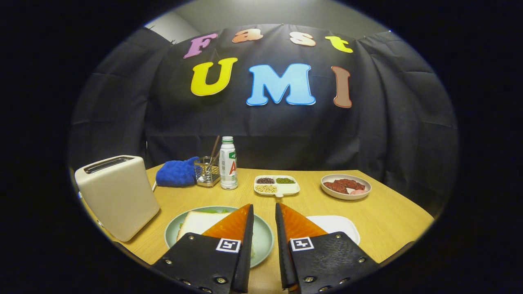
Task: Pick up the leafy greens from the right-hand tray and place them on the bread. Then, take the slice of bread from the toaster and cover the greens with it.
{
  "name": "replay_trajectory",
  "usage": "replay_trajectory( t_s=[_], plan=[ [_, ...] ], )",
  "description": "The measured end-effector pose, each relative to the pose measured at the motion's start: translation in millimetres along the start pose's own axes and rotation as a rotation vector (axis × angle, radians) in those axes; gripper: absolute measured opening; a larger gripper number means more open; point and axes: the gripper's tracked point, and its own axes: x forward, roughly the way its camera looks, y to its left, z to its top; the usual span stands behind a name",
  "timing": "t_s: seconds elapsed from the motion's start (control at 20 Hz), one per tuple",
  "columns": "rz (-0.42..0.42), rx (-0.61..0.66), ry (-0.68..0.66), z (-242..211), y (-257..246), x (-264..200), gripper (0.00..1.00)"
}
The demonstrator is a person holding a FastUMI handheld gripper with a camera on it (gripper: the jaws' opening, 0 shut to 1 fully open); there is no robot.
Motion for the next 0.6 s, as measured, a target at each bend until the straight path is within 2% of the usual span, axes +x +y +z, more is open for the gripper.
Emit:
replay_trajectory(
  t_s=[0.6],
  plan=[
    [-0.076, 0.015, -0.128, 27, -113, -22, 0.3]
  ],
)
